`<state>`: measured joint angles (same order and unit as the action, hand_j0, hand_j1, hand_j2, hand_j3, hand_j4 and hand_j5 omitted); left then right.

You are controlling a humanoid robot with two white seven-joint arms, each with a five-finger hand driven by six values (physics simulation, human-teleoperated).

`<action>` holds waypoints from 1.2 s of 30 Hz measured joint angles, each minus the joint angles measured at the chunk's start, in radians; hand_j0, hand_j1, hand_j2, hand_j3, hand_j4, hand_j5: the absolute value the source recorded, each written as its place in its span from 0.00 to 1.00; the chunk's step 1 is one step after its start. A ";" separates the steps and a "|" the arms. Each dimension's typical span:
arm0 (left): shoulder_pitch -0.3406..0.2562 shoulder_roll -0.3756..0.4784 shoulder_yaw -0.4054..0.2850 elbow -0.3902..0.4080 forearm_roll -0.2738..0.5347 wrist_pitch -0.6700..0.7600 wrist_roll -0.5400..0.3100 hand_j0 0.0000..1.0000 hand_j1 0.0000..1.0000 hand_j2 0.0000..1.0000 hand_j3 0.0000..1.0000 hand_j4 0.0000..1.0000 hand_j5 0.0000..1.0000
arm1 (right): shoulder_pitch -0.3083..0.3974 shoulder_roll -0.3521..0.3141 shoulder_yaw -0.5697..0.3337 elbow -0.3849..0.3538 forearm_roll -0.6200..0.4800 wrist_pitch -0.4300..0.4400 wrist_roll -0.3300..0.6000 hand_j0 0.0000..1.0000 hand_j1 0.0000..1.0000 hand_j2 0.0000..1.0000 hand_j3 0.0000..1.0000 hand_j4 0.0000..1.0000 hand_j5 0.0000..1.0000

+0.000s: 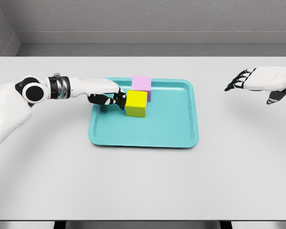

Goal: Push two cubes

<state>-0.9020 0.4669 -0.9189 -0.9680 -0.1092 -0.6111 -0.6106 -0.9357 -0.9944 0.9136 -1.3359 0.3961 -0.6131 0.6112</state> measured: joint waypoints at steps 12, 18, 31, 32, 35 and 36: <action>-0.003 -0.027 -0.001 0.000 -0.004 -0.002 -0.001 0.40 0.40 0.40 0.40 0.40 0.40 | 0.002 -0.002 0.000 0.001 0.000 0.000 0.000 1.00 1.00 1.00 1.00 1.00 1.00; -0.005 0.006 0.020 0.010 0.009 -0.002 -0.001 0.41 0.41 0.41 0.41 0.41 0.41 | 0.002 -0.018 -0.001 0.000 0.000 0.000 0.000 1.00 1.00 1.00 1.00 1.00 1.00; 0.044 0.034 -0.025 -0.221 0.104 -0.002 -0.001 0.42 0.42 0.42 0.42 0.42 0.42 | 0.002 -0.063 -0.019 -0.001 -0.027 0.000 0.000 1.00 1.00 1.00 1.00 1.00 1.00; 0.044 0.033 -0.029 -0.223 0.103 -0.002 -0.001 0.42 0.42 0.42 0.42 0.42 0.42 | 0.002 -0.063 -0.019 -0.001 -0.029 0.000 0.000 1.00 1.00 1.00 1.00 1.00 1.00; 0.048 0.027 -0.036 -0.220 0.095 -0.002 -0.001 0.42 0.42 0.42 0.42 0.42 0.42 | 0.002 -0.063 -0.020 0.000 -0.032 0.000 0.000 1.00 1.00 1.00 1.00 1.00 1.00; 0.048 0.021 -0.037 -0.213 0.088 -0.002 -0.001 0.42 0.42 0.42 0.42 0.42 0.42 | 0.002 -0.063 -0.020 0.000 -0.033 0.000 0.000 1.00 1.00 1.00 1.00 1.00 1.00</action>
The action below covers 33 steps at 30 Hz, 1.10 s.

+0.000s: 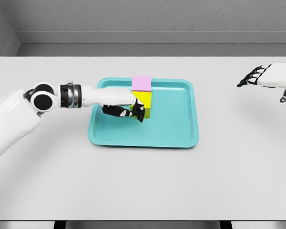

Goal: Push two cubes

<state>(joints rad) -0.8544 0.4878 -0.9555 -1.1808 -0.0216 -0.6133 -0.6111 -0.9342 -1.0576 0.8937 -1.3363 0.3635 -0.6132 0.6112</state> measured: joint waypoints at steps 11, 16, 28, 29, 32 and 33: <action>-0.005 -0.047 0.006 0.051 0.002 0.016 0.006 0.42 0.42 0.42 0.42 0.42 0.42 | 0.005 -0.003 -0.001 0.000 -0.001 0.000 0.000 1.00 1.00 1.00 1.00 1.00 1.00; -0.012 -0.053 0.010 0.082 0.014 0.018 0.003 0.42 0.42 0.42 0.42 0.42 0.42 | 0.005 -0.003 -0.002 0.000 -0.001 0.000 0.000 1.00 1.00 1.00 1.00 1.00 1.00; -0.014 -0.020 0.013 -0.173 0.069 0.002 0.000 0.63 0.63 0.63 0.63 0.63 0.63 | 0.043 -0.029 -0.147 0.005 -0.004 0.000 0.000 1.00 1.00 1.00 1.00 1.00 1.00; -0.014 -0.012 0.022 -0.200 0.088 0.001 0.000 0.64 0.64 0.64 0.64 0.64 0.64 | 0.044 -0.031 -0.152 0.009 -0.004 0.000 0.000 1.00 1.00 1.00 1.00 1.00 1.00; -0.014 0.009 0.059 -0.244 0.129 0.000 0.000 1.00 1.00 1.00 1.00 1.00 1.00 | 0.035 -0.044 -0.162 0.015 -0.005 0.000 0.000 1.00 1.00 1.00 1.00 1.00 1.00; -0.014 0.023 0.082 -0.250 0.139 0.000 0.000 1.00 1.00 1.00 1.00 1.00 1.00 | 0.043 -0.054 -0.175 0.016 -0.004 0.000 0.000 1.00 1.00 1.00 1.00 1.00 1.00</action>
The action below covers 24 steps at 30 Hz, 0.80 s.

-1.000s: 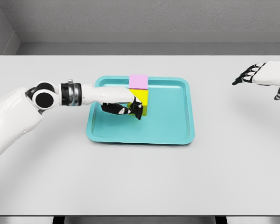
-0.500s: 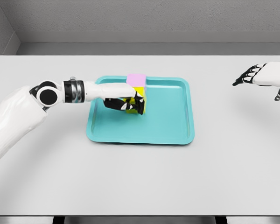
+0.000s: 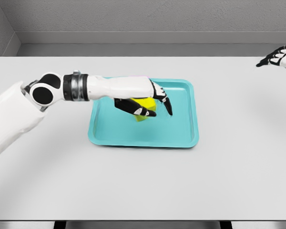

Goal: Push two cubes

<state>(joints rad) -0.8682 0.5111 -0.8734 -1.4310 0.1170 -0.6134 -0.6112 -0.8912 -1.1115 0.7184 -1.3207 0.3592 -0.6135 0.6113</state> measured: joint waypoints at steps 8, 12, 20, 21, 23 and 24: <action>0.017 0.094 0.075 0.155 -0.031 0.000 0.000 1.00 1.00 1.00 1.00 1.00 1.00 | 0.155 -0.027 -0.132 0.021 0.001 0.000 0.000 1.00 1.00 1.00 1.00 1.00 1.00; 0.038 0.074 0.020 0.067 -0.084 -0.001 0.000 0.72 0.72 0.72 0.72 0.72 0.72 | 0.179 -0.020 -0.177 -0.014 0.002 0.000 0.000 1.00 1.00 1.00 1.00 1.00 1.00; 0.087 0.068 -0.063 -0.013 -0.184 0.000 0.000 0.14 0.14 0.14 0.14 0.14 0.14 | 0.169 0.064 -0.187 -0.150 0.001 0.000 0.000 1.00 1.00 1.00 1.00 1.00 1.00; 0.095 0.046 -0.069 0.016 -0.214 -0.001 0.000 0.14 0.14 0.14 0.14 0.14 0.14 | 0.169 0.069 -0.187 -0.154 0.001 0.000 0.000 1.00 1.00 1.00 1.00 1.00 1.00; 0.095 0.003 -0.077 0.065 -0.263 0.000 0.000 0.14 0.14 0.14 0.14 0.14 0.14 | 0.169 0.078 -0.187 -0.158 0.002 0.000 0.000 1.00 1.00 1.00 1.00 1.00 1.00; 0.095 -0.011 -0.079 0.080 -0.278 0.000 0.000 0.14 0.14 0.14 0.14 0.14 0.14 | 0.169 0.081 -0.187 -0.159 0.002 0.000 0.000 1.00 1.00 1.00 1.00 1.00 1.00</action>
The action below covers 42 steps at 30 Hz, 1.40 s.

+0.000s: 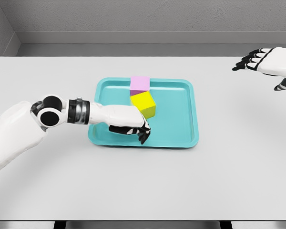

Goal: Push two cubes

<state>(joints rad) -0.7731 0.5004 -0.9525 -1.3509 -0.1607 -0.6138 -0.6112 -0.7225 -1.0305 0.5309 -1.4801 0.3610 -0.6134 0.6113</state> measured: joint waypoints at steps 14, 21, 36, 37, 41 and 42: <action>-0.011 -0.073 -0.008 0.104 -0.084 0.001 0.000 0.14 0.14 0.14 0.14 0.14 0.14 | 0.015 0.015 0.005 -0.003 0.001 0.000 0.000 1.00 1.00 1.00 1.00 1.00 1.00; -0.014 -0.088 -0.005 0.156 -0.024 0.010 -0.011 0.14 0.14 0.14 0.14 0.14 0.14 | 0.012 0.015 0.005 -0.004 0.001 0.000 0.000 1.00 1.00 1.00 1.00 1.00 1.00; -0.020 -0.087 0.000 0.200 -0.016 0.018 -0.004 0.15 0.15 0.15 0.15 0.15 0.15 | 0.015 0.012 0.006 -0.004 0.001 0.000 0.000 1.00 1.00 1.00 1.00 1.00 1.00; -0.023 -0.087 0.000 0.207 -0.020 0.017 -0.003 0.15 0.15 0.15 0.15 0.15 0.15 | 0.012 0.012 0.006 -0.004 0.001 0.000 0.000 1.00 1.00 1.00 1.00 1.00 1.00; -0.021 -0.083 0.000 0.197 -0.039 0.014 -0.001 0.18 0.18 0.18 0.18 0.18 0.18 | 0.011 0.011 0.005 -0.011 0.001 0.000 0.000 1.00 1.00 1.00 1.00 1.00 1.00; -0.021 -0.080 -0.001 0.182 -0.047 0.010 -0.001 0.23 0.23 0.23 0.23 0.23 0.23 | 0.011 0.010 0.005 -0.013 0.001 0.000 0.000 1.00 1.00 1.00 1.00 1.00 1.00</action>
<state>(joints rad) -0.7946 0.4203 -0.9535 -1.1685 -0.2074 -0.6038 -0.6117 -0.7118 -1.0201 0.5362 -1.4928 0.3615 -0.6135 0.6113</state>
